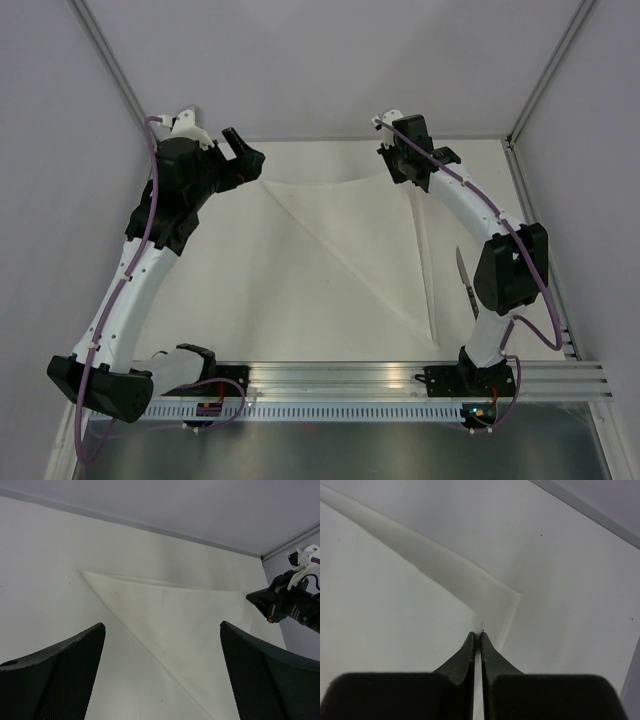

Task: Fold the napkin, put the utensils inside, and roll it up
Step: Fold the napkin

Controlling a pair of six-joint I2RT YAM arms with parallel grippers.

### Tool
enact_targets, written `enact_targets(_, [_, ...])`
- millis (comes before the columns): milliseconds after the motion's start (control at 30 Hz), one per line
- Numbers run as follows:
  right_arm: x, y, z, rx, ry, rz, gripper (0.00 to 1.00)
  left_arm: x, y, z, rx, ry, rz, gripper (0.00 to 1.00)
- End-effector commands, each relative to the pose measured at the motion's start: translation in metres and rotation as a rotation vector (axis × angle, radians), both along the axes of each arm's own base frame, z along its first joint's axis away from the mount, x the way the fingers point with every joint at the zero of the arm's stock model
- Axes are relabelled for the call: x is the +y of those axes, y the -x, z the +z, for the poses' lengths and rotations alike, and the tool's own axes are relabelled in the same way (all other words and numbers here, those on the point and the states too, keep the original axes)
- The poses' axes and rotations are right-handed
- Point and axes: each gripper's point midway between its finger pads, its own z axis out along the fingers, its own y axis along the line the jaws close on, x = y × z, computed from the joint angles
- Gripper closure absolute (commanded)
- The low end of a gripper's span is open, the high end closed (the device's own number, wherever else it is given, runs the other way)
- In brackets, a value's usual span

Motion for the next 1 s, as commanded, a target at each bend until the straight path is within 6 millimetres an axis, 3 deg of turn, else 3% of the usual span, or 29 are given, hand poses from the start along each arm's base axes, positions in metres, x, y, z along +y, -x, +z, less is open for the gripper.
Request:
enact_targets(0, [-0.015,-0.008,0.011,-0.023,0.046,-0.046,1.0,-0.003,-0.004,0.01,-0.031,0.04,-0.004,0.0])
enact_targets(967, [-0.042,-0.014,-0.01,0.012,0.06,-0.09,0.99,-0.004,-0.006,0.005,-0.018,0.043,-0.002,0.0])
